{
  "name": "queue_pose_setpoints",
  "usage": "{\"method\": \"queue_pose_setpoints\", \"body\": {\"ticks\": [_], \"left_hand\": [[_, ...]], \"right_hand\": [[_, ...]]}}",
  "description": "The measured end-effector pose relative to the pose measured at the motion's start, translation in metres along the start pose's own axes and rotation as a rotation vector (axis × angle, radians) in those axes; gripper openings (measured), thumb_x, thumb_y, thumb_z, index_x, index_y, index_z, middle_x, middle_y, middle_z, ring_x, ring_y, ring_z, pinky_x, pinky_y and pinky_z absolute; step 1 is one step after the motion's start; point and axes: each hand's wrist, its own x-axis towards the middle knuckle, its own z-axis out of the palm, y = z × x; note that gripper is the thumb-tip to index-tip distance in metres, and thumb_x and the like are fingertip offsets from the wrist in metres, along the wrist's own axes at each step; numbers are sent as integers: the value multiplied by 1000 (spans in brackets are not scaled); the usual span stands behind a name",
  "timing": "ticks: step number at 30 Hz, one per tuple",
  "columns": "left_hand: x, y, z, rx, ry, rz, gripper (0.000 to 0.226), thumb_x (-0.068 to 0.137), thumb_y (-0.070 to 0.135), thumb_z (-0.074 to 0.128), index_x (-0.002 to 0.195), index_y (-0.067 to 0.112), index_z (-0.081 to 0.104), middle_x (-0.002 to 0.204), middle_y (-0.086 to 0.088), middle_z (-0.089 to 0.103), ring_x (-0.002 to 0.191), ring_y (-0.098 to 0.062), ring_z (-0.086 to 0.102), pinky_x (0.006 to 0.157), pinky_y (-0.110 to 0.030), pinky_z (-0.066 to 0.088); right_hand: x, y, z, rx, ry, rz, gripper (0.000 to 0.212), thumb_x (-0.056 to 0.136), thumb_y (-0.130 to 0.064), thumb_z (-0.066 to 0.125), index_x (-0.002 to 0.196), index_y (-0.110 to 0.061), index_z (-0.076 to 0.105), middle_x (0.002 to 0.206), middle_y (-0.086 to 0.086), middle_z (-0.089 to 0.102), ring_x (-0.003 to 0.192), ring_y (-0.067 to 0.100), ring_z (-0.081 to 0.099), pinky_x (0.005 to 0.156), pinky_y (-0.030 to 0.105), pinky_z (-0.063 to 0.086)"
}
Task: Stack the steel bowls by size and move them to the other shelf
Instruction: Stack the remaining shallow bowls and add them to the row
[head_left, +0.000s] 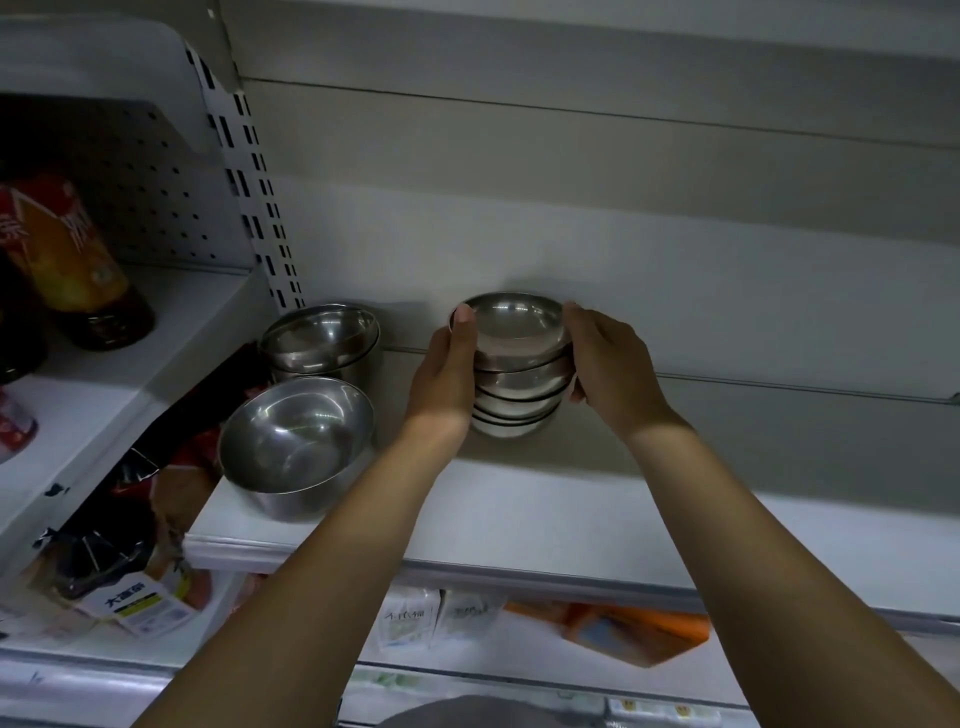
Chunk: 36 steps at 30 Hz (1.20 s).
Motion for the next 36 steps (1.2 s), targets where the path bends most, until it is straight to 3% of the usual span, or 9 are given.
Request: {"method": "queue_pose_setpoints", "body": {"ticks": [4, 6, 9, 13, 18, 24, 27, 31, 36], "left_hand": [[1, 1, 1, -25, 0, 10, 53, 81, 83, 45, 111, 43, 66, 131, 6, 67, 127, -15, 60, 118, -37, 40], [3, 2, 2, -20, -4, 29, 34, 91, 78, 43, 100, 50, 60, 120, 14, 64, 121, -11, 57, 113, -32, 39], [4, 5, 6, -14, -2, 39, 23, 104, 64, 38, 93, 51, 54, 100, 26, 57, 114, -10, 54, 102, -26, 35], [3, 7, 5, 7, -8, 23, 25, 100, 71, 38, 93, 53, 53, 97, 30, 54, 116, -11, 54, 102, -27, 34], [0, 4, 4, 76, -10, 80, 22, 103, 66, 34, 98, 51, 50, 96, 26, 52, 100, -6, 53, 98, -26, 33], [-1, 18, -20, 222, 32, 100, 60, 83, 86, 37, 100, 37, 68, 111, 5, 69, 112, -22, 65, 107, -42, 49], [-1, 32, -39, 443, 231, 286, 35, 103, 43, 57, 100, 12, 75, 91, 2, 69, 88, -19, 64, 76, -23, 41], [10, 47, -84, 661, 319, 378, 23, 98, 27, 69, 104, 7, 77, 102, -9, 76, 93, -22, 66, 79, -22, 41], [32, 49, -128, 1235, 227, 175, 47, 97, 55, 58, 111, 14, 77, 116, -16, 73, 112, -38, 63, 93, -40, 47]], "right_hand": [[-3, 14, 5, -11, -7, 16, 66, 107, -60, 27, 76, -6, 50, 78, 10, 58, 74, 20, 57, 80, 35, 47], [-4, 22, 14, 135, -67, 106, 82, 92, -82, 24, 114, -19, 70, 120, -2, 71, 114, 13, 63, 107, 37, 45], [-3, 32, 32, 396, -94, 273, 102, 80, -94, 23, 152, -28, 51, 155, -1, 53, 145, 18, 46, 124, 45, 33], [-3, 31, 42, 513, -56, 316, 82, 98, -77, 21, 142, -20, 61, 142, 1, 63, 135, 17, 55, 121, 37, 37], [3, 40, 49, 615, -16, 242, 59, 107, -62, 22, 103, -29, 71, 90, -17, 75, 100, -2, 67, 88, 19, 50], [9, 42, 58, 632, 50, 172, 91, 80, -95, 35, 140, -32, 62, 138, -10, 66, 133, 9, 57, 120, 41, 37], [5, 36, 60, 582, 101, 143, 62, 94, -76, 43, 128, -29, 66, 107, -12, 73, 98, -1, 67, 99, 31, 49], [6, 33, 64, 592, 140, 92, 42, 104, -55, 45, 119, -22, 67, 88, -11, 69, 82, -3, 66, 82, 25, 51], [10, 25, 78, 573, 119, 60, 65, 88, -72, 45, 123, -23, 70, 122, -4, 73, 119, 13, 65, 111, 45, 46]]}}
